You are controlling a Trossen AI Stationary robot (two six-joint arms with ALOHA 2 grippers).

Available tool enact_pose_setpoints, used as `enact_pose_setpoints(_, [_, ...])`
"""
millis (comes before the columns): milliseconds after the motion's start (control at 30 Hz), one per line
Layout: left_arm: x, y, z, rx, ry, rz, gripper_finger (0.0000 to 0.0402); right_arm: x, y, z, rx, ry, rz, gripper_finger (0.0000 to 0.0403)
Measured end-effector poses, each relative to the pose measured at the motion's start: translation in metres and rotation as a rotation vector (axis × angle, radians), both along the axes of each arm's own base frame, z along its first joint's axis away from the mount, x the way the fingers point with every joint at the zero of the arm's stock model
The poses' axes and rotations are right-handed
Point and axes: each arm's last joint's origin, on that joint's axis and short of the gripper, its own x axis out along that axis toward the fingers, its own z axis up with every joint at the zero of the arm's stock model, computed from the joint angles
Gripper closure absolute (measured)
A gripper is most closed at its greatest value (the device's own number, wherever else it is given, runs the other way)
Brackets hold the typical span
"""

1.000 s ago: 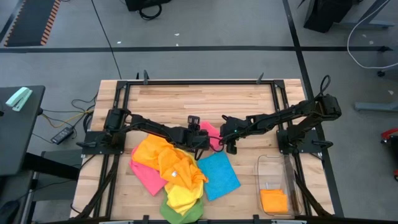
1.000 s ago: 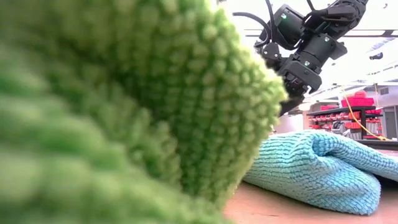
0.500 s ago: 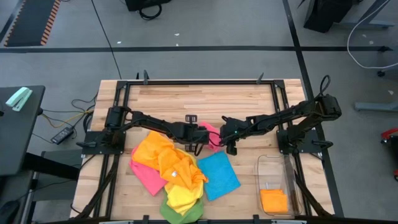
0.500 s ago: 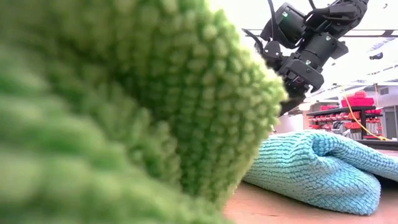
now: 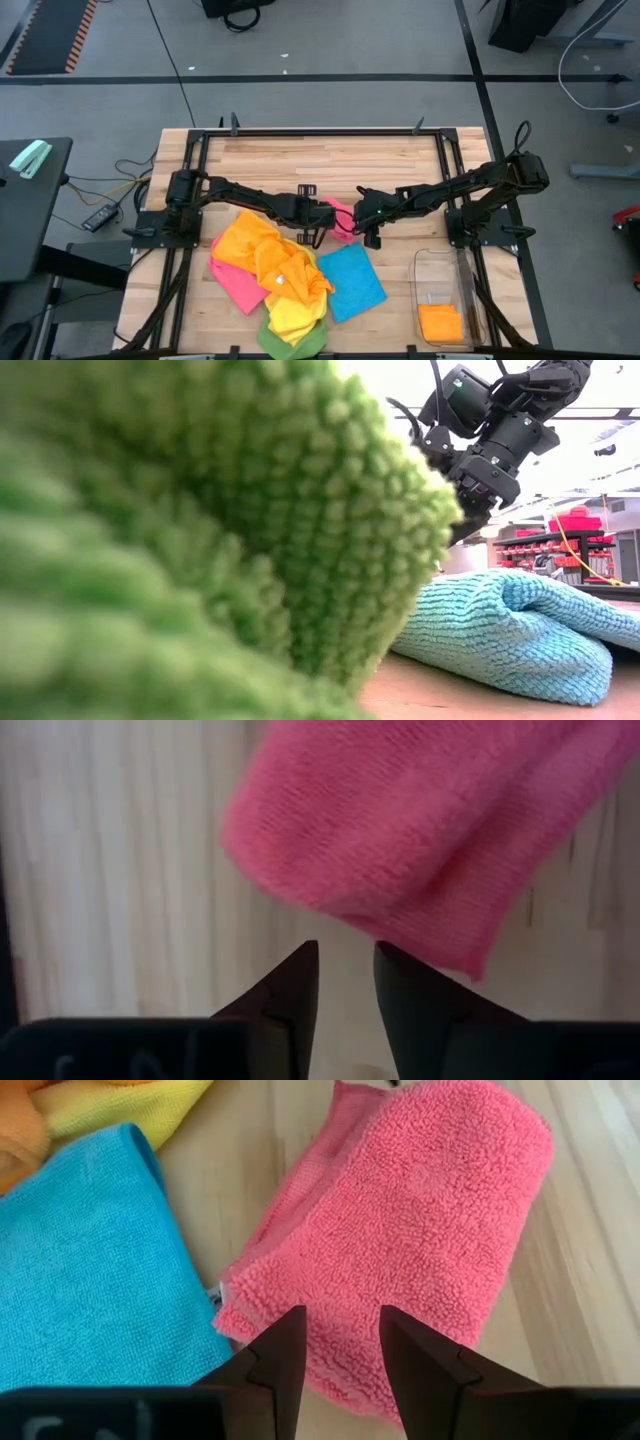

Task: Fold microfiber towels
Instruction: Fold the pink towel

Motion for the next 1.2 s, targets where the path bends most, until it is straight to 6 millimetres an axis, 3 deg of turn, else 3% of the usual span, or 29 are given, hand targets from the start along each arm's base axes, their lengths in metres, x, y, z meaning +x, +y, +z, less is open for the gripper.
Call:
enact_pose_setpoints(200, [0.0, 0.0, 0.009, -0.136, -0.04, -0.014, 0.0307, 0.001, 0.0, 0.001, -0.001, -0.012, 0.001, 0.0266])
enact_pose_setpoints(500, [0.007, 0.024, 0.002, -0.278, -0.102, 0.059, 0.03, 0.001, 0.0, 0.001, 0.001, -0.014, 0.0, 0.0266])
enact_pose_setpoints(1200, [0.011, 0.031, 0.004, -0.279, -0.156, 0.064, 0.0284, 0.001, 0.0, 0.001, -0.003, -0.014, 0.004, 0.0266])
